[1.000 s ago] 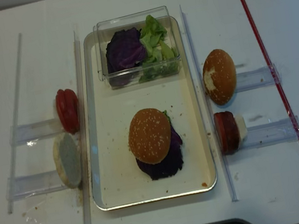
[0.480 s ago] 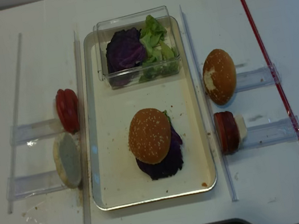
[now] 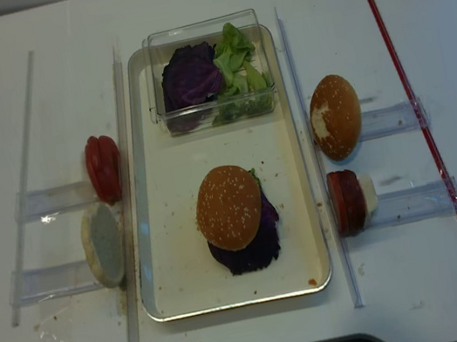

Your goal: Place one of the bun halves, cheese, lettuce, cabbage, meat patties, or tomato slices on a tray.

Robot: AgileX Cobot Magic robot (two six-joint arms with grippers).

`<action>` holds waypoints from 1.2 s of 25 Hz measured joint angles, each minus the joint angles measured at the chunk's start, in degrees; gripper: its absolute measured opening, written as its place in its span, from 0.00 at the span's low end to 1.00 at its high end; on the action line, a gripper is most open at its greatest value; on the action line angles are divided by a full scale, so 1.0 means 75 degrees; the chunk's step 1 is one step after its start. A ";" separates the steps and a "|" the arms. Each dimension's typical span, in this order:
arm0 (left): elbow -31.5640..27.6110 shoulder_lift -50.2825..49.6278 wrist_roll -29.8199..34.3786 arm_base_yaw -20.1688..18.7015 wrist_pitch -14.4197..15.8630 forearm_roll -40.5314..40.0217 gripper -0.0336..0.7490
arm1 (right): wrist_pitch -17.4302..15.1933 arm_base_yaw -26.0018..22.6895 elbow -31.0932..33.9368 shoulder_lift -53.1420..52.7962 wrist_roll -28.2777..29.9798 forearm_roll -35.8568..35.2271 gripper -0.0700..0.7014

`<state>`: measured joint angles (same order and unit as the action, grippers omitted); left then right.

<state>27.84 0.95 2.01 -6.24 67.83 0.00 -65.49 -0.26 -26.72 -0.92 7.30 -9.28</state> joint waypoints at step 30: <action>0.0000 0.0000 0.0000 0.0000 0.0000 0.0000 0.60 | 0.0000 0.0000 0.0000 0.0000 0.0000 0.0000 0.75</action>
<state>27.84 0.95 2.01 -6.24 67.83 0.00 -65.49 -0.26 -26.72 -0.92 7.30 -9.28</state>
